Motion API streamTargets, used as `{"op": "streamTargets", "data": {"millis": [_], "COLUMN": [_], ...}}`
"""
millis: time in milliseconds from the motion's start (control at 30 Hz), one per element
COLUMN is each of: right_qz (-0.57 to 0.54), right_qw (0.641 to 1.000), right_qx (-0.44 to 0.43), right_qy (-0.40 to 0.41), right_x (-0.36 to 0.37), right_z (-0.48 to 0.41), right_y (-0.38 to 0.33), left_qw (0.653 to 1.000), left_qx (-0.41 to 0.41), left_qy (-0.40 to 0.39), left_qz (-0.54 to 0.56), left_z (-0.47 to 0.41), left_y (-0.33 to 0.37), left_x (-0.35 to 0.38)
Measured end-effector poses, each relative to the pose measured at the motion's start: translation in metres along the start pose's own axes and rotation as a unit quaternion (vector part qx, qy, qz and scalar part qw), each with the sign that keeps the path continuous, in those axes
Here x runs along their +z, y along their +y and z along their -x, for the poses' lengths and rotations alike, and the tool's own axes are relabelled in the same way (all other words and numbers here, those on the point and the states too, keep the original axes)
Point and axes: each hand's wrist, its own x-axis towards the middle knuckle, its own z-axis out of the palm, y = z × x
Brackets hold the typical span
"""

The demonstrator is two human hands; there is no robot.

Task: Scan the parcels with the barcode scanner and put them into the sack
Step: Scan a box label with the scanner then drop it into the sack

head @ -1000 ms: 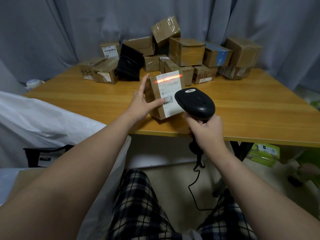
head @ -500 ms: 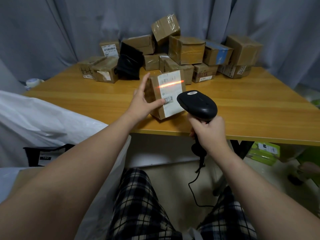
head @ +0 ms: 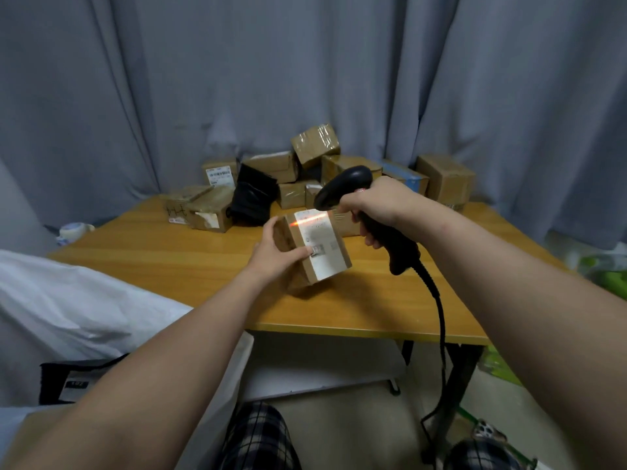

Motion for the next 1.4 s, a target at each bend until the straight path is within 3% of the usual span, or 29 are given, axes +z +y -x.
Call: {"op": "streamTargets", "data": {"millis": [500, 733, 867, 1000, 1167, 1267, 1400], "right_qz": [-0.031, -0.145, -0.212, -0.193, 0.063, 0.032, -0.05], "right_qw": [0.998, 0.98, 0.957, 0.957, 0.993, 0.999, 0.998], "right_qx": [-0.032, -0.046, -0.04, -0.021, -0.077, -0.028, -0.03], "right_qy": [-0.036, -0.13, -0.196, -0.213, -0.057, -0.029, -0.026], "right_x": [0.046, 0.131, 0.196, 0.249, 0.278, 0.277, 0.285], "right_z": [0.033, 0.035, 0.033, 0.028, 0.023, 0.03, 0.04], "right_y": [-0.015, -0.015, -0.014, -0.006, 0.024, 0.038, 0.039], "left_qw": [0.989, 0.956, 0.941, 0.935, 0.924, 0.917, 0.901], "left_qx": [-0.042, -0.041, -0.049, -0.096, -0.181, -0.22, -0.279], "left_qy": [0.059, 0.228, 0.312, 0.336, 0.277, 0.264, 0.243], "left_qz": [0.129, 0.181, 0.119, -0.05, -0.189, -0.202, -0.225], "left_z": [0.071, 0.142, 0.181, 0.201, 0.203, 0.203, 0.215], "left_y": [-0.011, -0.038, -0.065, -0.092, -0.112, -0.117, -0.115], "left_x": [-0.038, -0.084, -0.124, -0.168, -0.182, -0.188, -0.2]}}
